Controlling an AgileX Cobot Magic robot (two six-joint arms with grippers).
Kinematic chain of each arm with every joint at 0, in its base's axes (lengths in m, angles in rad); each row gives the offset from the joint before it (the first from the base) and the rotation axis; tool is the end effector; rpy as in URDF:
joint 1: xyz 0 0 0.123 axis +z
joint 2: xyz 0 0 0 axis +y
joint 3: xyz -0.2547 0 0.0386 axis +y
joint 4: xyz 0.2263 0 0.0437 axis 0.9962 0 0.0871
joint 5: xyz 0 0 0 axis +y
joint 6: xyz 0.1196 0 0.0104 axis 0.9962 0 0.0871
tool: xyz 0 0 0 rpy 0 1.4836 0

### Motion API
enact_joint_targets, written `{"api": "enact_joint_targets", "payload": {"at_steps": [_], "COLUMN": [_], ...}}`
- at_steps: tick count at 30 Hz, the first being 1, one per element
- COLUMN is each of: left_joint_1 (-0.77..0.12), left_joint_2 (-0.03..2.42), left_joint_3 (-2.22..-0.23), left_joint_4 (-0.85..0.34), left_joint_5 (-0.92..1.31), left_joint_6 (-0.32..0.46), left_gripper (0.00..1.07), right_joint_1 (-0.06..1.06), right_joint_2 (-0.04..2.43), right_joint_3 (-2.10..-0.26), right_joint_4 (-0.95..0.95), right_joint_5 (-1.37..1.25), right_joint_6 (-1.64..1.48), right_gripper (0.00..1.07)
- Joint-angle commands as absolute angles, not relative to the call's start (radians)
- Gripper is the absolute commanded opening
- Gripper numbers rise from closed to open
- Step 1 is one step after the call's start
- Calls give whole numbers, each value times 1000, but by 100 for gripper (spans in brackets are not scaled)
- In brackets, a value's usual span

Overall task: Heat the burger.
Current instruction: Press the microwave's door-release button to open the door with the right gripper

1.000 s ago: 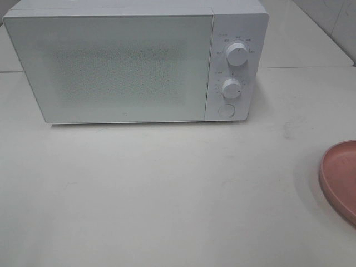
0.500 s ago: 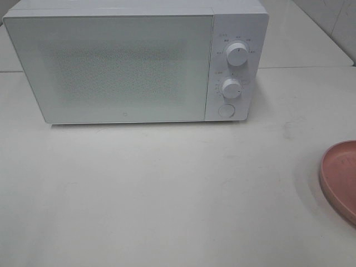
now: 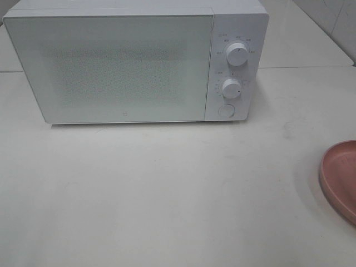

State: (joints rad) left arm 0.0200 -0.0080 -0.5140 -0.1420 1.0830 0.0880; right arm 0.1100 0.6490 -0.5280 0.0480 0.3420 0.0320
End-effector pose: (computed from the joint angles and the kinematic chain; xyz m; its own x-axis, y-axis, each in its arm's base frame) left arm 0.0259 -0.0145 0.2563 -0.4504 0.0119 -0.8927 0.1011 0.9942 -0.0377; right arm 0.1608 0.0197 0.2797 -0.3730 0.0364 -0.9271 -0.0962 0.9923 0.0777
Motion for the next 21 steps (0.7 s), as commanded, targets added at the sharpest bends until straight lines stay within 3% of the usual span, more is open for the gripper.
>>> {"api": "enact_joint_targets", "payload": {"at_steps": [1, 21], "left_joint_1": [16, 16], "left_joint_2": [-29, -29], "left_joint_3": [-514, -514], "left_joint_4": [-138, -138], "left_joint_5": [1069, 1069], "left_joint_6": [88, 88], "left_gripper": [98, 98], "right_joint_1": [104, 104], "right_joint_2": [692, 1034], "right_joint_3": [-526, -526], "right_joint_4": [40, 40], "right_joint_5": [280, -173], "right_joint_6": [35, 38], "right_gripper": [72, 72]}}
